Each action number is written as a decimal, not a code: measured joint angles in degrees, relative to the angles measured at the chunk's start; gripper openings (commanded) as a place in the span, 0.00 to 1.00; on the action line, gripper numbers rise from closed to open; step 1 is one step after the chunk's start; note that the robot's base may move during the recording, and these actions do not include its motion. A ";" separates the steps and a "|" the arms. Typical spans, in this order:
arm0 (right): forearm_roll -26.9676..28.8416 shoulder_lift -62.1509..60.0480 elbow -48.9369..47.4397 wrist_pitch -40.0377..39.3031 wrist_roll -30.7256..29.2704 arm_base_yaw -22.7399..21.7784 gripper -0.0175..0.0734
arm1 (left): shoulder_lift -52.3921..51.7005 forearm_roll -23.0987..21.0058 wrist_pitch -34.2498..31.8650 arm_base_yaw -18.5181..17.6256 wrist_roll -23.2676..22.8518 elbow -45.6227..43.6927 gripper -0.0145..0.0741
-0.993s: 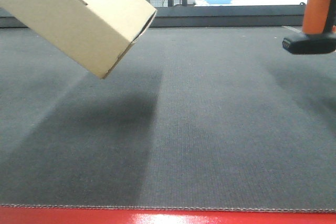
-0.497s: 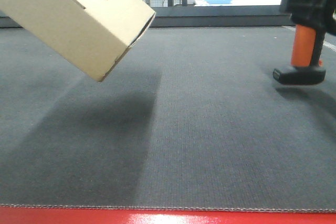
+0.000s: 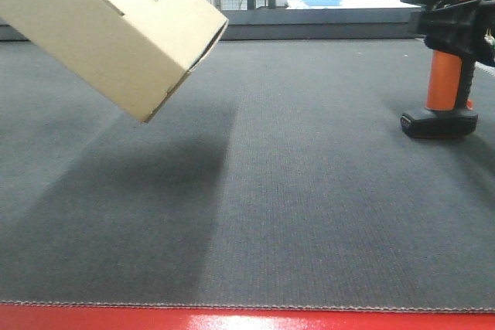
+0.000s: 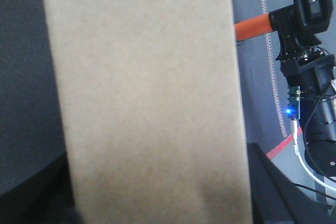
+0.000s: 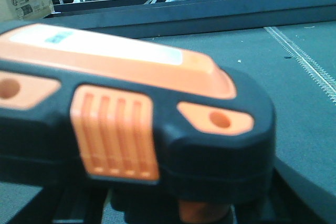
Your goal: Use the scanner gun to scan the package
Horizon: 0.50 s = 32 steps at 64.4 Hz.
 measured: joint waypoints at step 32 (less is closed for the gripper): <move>-1.04 0.00 0.00 0.10 0.00 0.00 0.08 | 0.00 0.00 0.00 0.00 0.00 0.00 0.04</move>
